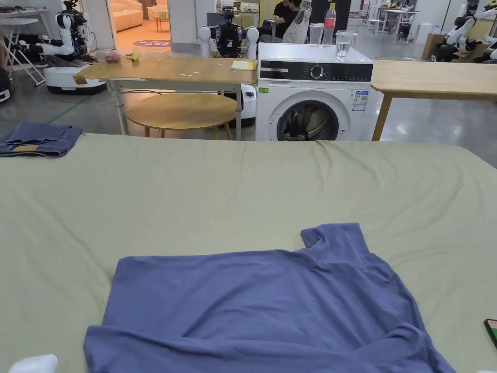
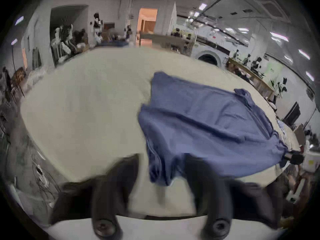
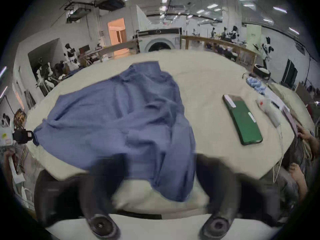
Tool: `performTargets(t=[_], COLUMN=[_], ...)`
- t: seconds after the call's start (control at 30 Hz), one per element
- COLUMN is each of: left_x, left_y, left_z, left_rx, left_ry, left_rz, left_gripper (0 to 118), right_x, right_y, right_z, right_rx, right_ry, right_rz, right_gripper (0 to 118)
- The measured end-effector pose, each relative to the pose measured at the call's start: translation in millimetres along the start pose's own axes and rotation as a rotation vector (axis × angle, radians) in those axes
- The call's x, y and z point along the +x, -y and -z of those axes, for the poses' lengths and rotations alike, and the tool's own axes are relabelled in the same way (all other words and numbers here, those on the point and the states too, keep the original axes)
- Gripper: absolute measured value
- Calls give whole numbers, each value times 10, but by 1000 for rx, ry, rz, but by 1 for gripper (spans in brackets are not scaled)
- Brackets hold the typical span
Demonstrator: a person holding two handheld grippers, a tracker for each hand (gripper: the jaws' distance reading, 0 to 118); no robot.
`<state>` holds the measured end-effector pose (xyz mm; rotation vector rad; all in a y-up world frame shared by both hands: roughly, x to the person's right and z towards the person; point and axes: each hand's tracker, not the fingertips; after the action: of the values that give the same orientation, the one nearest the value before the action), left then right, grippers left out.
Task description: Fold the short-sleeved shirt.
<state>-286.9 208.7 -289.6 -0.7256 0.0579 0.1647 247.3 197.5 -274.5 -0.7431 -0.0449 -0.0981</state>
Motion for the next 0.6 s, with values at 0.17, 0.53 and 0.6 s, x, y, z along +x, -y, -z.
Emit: performTargets(t=[0.17, 0.53, 0.6], left_x=[303, 561, 495], left_y=[-450, -753, -800], left_z=[-206, 211, 420], left_rx=[192, 121, 87], left_ry=[-32, 53, 8], left_rz=[143, 201, 214], left_gripper=[110, 0, 0], right_x=[-468, -1137, -1143], right_y=[-543, -839, -811], right_z=[-303, -234, -137], right_rx=[258, 380, 379], right_ry=[-89, -145, -136], right_rz=[-64, -190, -191], right_gripper=[109, 0, 0])
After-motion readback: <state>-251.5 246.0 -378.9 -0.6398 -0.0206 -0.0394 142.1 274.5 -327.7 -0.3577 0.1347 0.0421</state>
